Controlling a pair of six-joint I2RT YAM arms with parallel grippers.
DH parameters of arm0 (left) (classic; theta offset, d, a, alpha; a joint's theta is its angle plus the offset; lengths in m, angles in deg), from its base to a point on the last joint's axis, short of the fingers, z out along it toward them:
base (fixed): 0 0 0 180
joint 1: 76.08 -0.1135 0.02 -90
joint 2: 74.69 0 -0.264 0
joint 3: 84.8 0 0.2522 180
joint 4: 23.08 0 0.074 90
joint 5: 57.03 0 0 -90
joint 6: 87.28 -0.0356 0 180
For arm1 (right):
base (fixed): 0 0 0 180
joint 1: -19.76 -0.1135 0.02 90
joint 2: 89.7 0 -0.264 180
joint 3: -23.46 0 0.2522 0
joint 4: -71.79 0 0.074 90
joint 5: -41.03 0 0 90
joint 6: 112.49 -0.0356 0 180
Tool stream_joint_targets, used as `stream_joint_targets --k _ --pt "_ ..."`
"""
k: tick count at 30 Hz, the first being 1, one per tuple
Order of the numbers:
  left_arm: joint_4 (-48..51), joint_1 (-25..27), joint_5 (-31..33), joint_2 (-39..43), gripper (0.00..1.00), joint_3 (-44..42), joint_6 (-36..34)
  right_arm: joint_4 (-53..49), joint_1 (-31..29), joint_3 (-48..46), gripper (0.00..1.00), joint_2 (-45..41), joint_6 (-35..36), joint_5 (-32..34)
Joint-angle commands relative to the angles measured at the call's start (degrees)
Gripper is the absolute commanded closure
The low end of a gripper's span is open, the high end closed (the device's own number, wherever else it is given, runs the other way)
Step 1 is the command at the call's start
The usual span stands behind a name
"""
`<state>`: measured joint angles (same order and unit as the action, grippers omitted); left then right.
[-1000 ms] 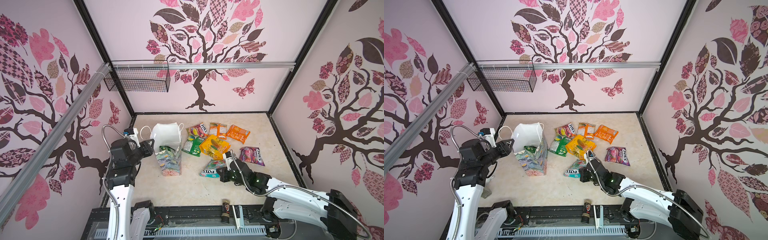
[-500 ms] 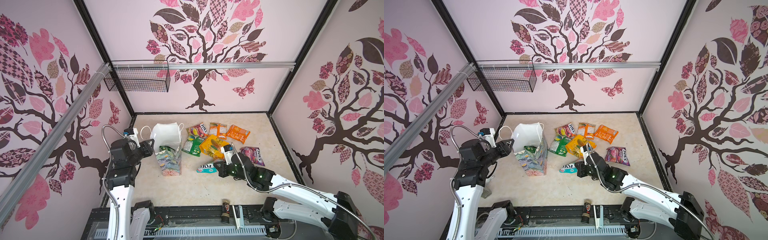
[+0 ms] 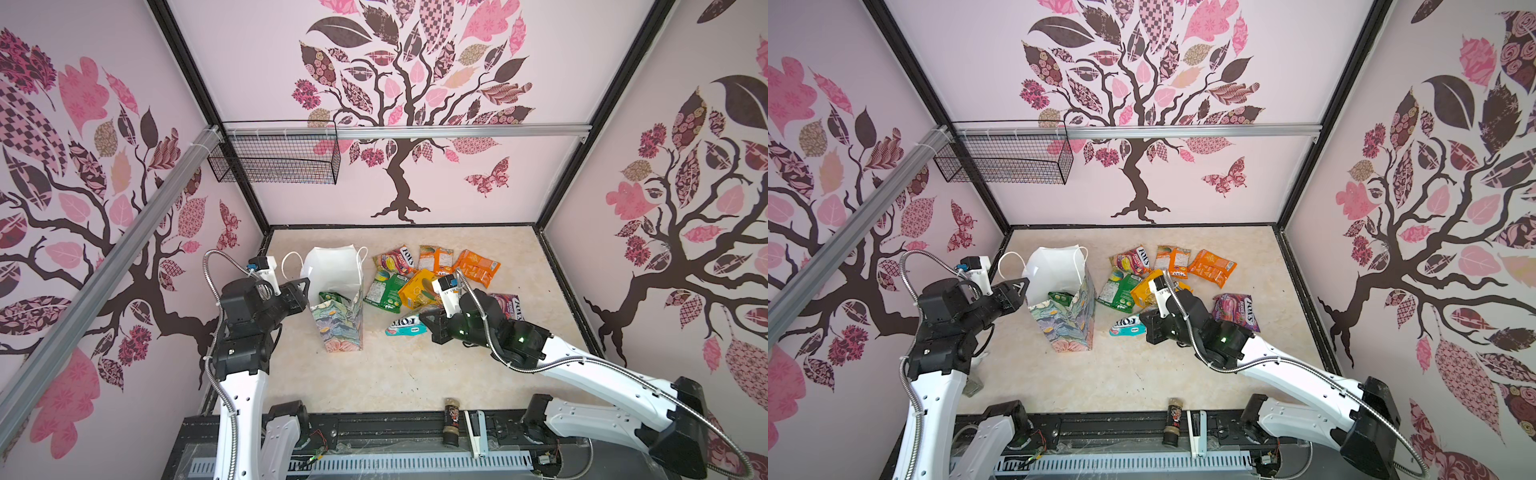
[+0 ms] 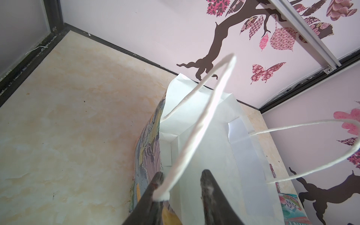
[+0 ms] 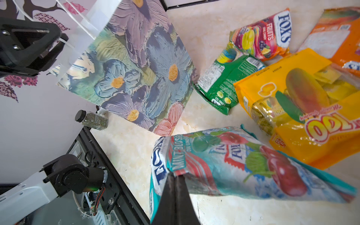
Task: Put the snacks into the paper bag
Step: 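Lift the teal candy bag with the right gripper, then carry the teal candy bag over the paper bag's opening with the right gripper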
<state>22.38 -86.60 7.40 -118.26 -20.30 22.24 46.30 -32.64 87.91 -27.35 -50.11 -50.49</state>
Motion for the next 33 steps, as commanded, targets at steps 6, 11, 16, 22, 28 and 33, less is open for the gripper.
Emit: stream_joint_targets --k 6,11,16,22,28,33 --pt "-2.3 -0.3 -1.7 0.9 0.62 -1.6 -0.1 -2.6 0.0 9.9 1.00 2.3 6.7 -1.3" --pt "-2.7 -0.3 -2.6 0.8 0.58 -1.9 0.2 -4.7 0.1 15.6 1.00 3.8 8.5 -3.3" --pt "-2.4 -0.2 -1.9 0.4 0.57 -1.7 0.2 -7.3 0.0 22.3 1.00 6.6 10.1 -6.4" --pt "-2.0 -0.3 -1.6 -0.3 0.57 -1.7 0.5 -8.2 0.0 29.6 1.00 9.5 11.1 -7.9" --pt "-2.2 -0.3 -1.9 -0.4 0.59 -1.7 0.7 -8.7 0.0 37.2 1.00 12.9 11.3 -10.4" --pt "-2.3 -0.2 -2.0 -0.5 0.59 -1.7 0.7 -11.4 -0.1 45.5 1.00 16.7 12.4 -10.7"
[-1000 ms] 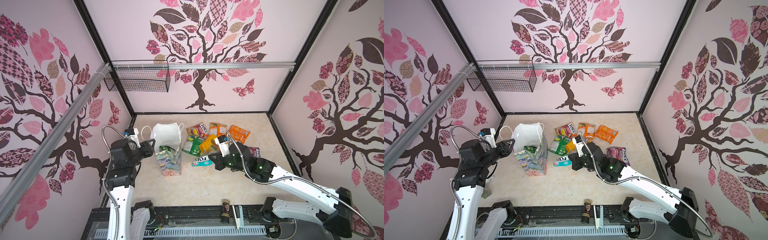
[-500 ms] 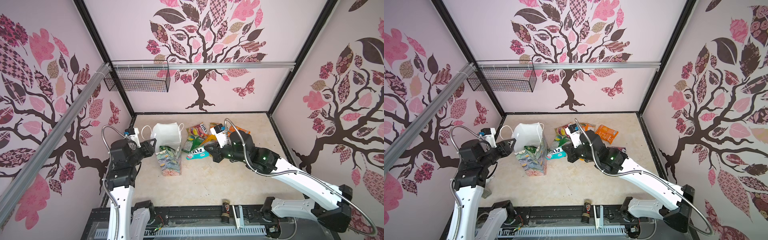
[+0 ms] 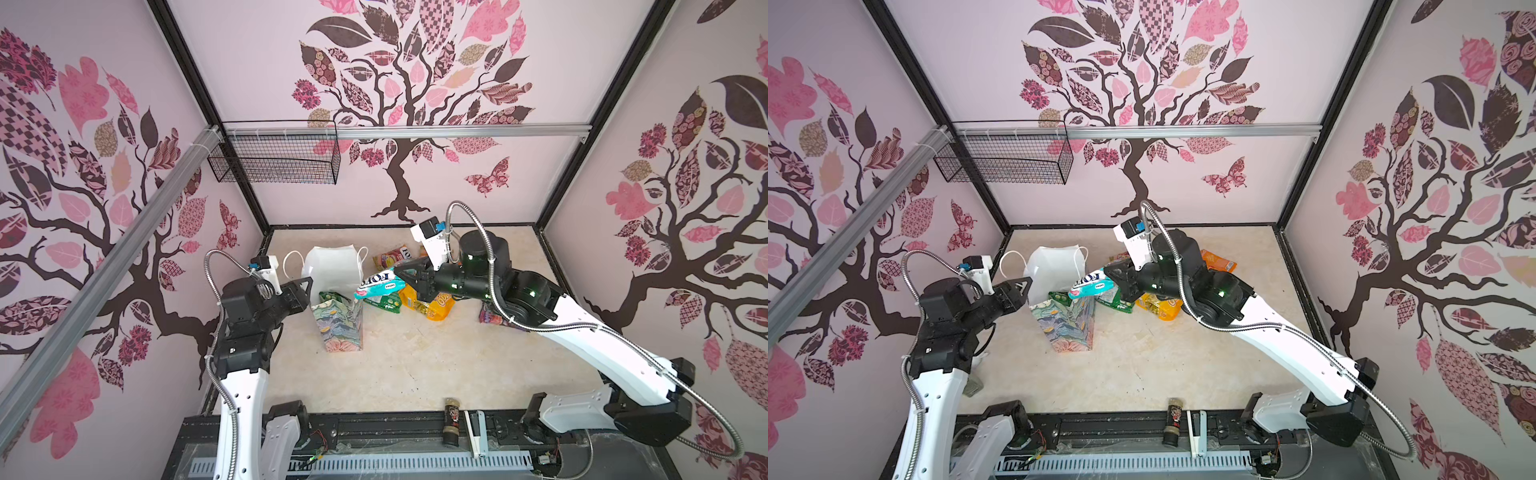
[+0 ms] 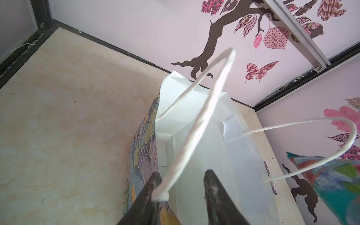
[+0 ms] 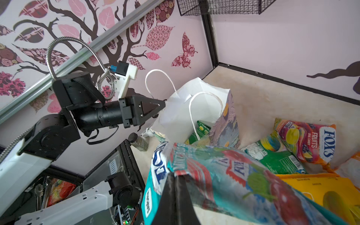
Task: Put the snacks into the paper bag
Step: 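Carry the teal candy bag over the paper bag's opening with the right gripper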
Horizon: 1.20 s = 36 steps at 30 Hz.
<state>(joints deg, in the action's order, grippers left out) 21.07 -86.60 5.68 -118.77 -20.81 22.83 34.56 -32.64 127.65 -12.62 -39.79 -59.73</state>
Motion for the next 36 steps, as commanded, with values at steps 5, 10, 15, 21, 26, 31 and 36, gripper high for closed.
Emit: stream_joint_targets --k 5,10,15,21,26,31,36 --pt "-0.9 -0.3 -0.5 0.1 0.59 -1.2 0.1 -1.6 0.0 12.7 1.00 5.8 2.7 -2.7" --pt "-1.0 -0.2 -0.4 0.0 0.59 -1.3 0.1 -3.2 0.0 19.8 1.00 9.8 3.1 -4.0" --pt "-0.9 -0.2 -0.6 -0.1 0.59 -1.1 0.0 -5.2 0.0 28.3 1.00 14.7 3.7 -5.9" --pt "-0.9 -0.3 -0.7 -0.1 0.59 -1.2 0.1 -9.2 -0.1 39.6 1.00 21.5 3.8 -9.3" --pt "-0.9 -0.2 -0.7 -0.3 0.59 -1.1 0.1 -10.5 -0.1 47.1 1.00 25.9 3.3 -10.2" --pt "-1.0 -0.2 -0.5 -0.1 0.59 -1.2 0.2 -11.7 -0.1 53.8 1.00 31.0 2.7 -13.4" --pt "-0.9 -0.2 -0.6 -0.1 0.59 -1.2 0.1 -12.1 -0.1 54.5 1.00 34.2 5.2 -20.3"
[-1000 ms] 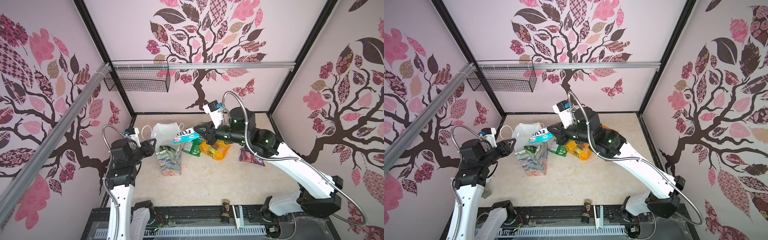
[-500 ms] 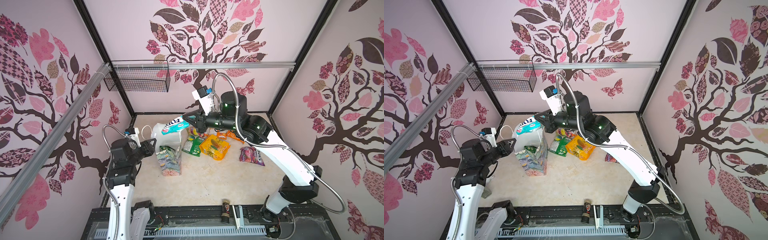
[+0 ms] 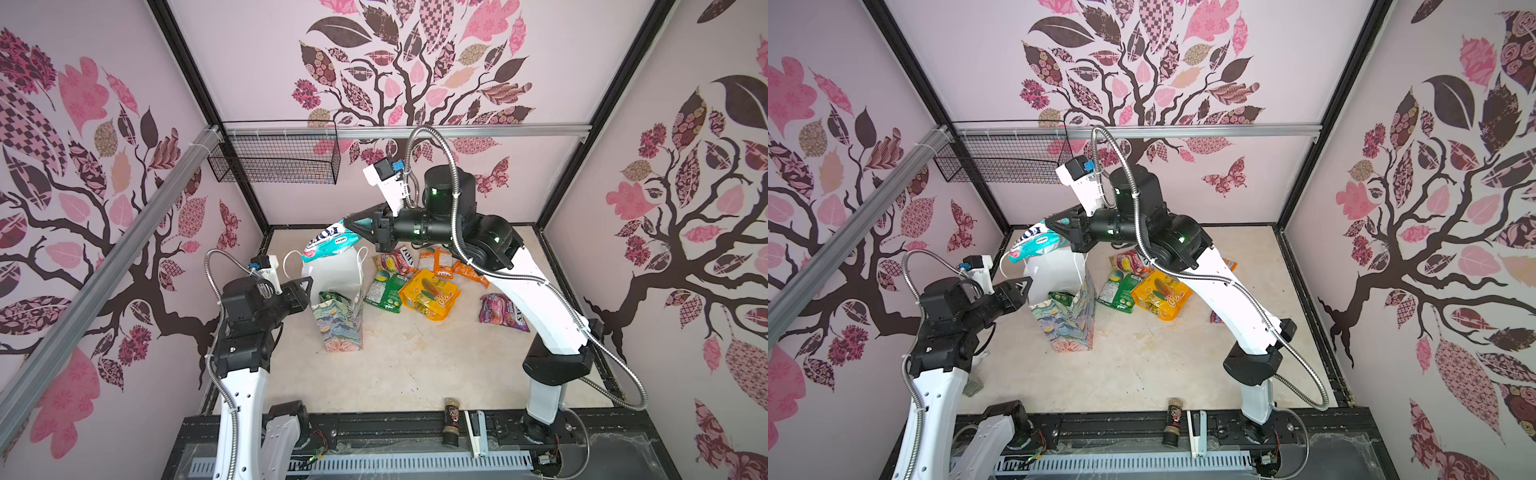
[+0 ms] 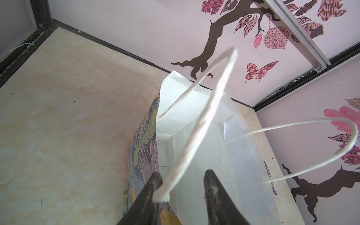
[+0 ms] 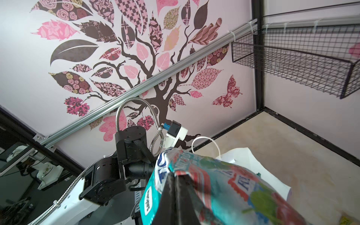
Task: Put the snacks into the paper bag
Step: 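Carry the teal candy bag over the paper bag's opening with the right gripper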
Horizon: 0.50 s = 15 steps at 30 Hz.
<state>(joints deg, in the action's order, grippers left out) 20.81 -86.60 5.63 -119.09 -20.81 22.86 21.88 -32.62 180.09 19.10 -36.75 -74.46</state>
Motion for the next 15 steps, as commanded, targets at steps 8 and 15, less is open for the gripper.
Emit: stream_joint_targets --k 8,15 --pt "-0.6 -0.2 -0.5 0.3 0.59 -1.2 0.0 -2.9 -0.2 2.9 1.00 6.8 6.2 -8.7" --pt "-0.4 -0.2 -0.4 0.5 0.59 -1.2 0.0 -8.8 -0.2 4.9 1.00 10.4 11.4 -5.7"
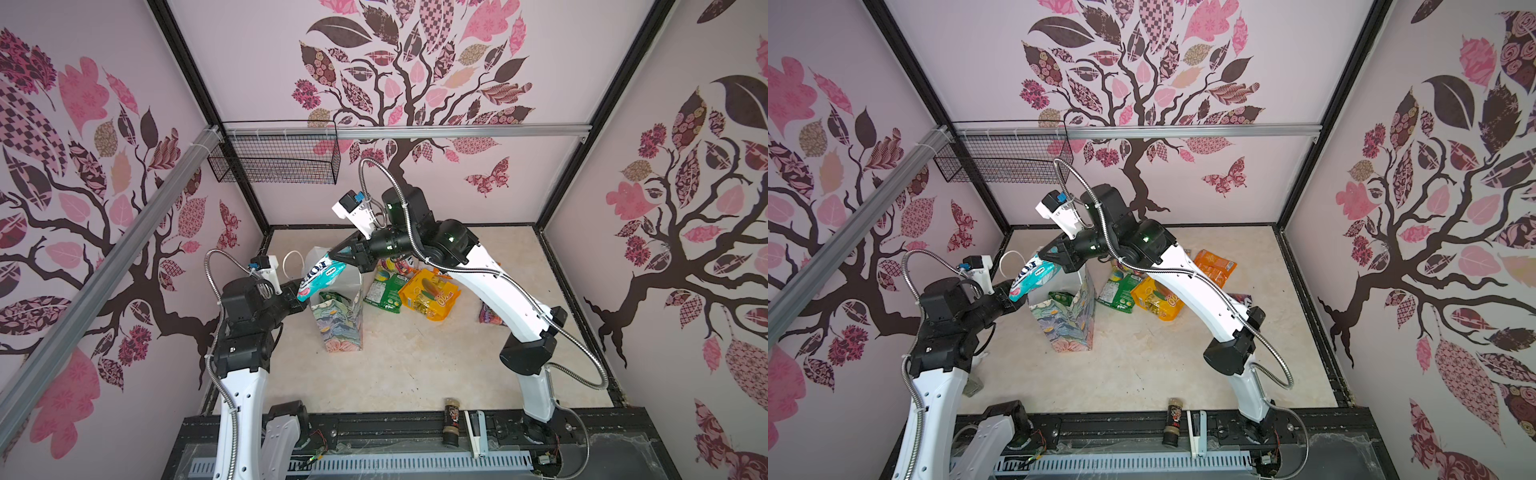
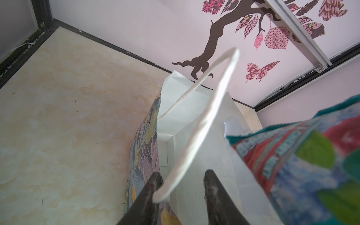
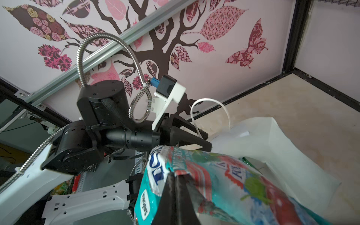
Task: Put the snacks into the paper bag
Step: 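Carry the teal candy bag over the paper bag's opening with the right gripper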
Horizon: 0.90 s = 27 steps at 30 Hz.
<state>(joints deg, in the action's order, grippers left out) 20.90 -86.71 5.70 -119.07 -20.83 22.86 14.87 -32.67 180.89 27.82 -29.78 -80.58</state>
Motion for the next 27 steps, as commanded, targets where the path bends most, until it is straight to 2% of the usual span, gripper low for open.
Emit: stream_joint_targets --k 1,18,27 --pt "-0.5 -0.1 -0.4 0.5 0.59 -1.2 0.0 -2.8 -0.1 4.5 1.00 2.1 5.2 1.0" --pt "-0.7 -0.2 -1.1 -0.6 0.59 -1.2 0.1 -10.1 -0.1 4.7 1.00 2.5 11.2 16.5" --pt "-0.4 -0.2 -1.5 -1.0 0.59 -0.8 0.1 -10.9 -1.1 4.7 1.00 2.1 12.5 21.4"
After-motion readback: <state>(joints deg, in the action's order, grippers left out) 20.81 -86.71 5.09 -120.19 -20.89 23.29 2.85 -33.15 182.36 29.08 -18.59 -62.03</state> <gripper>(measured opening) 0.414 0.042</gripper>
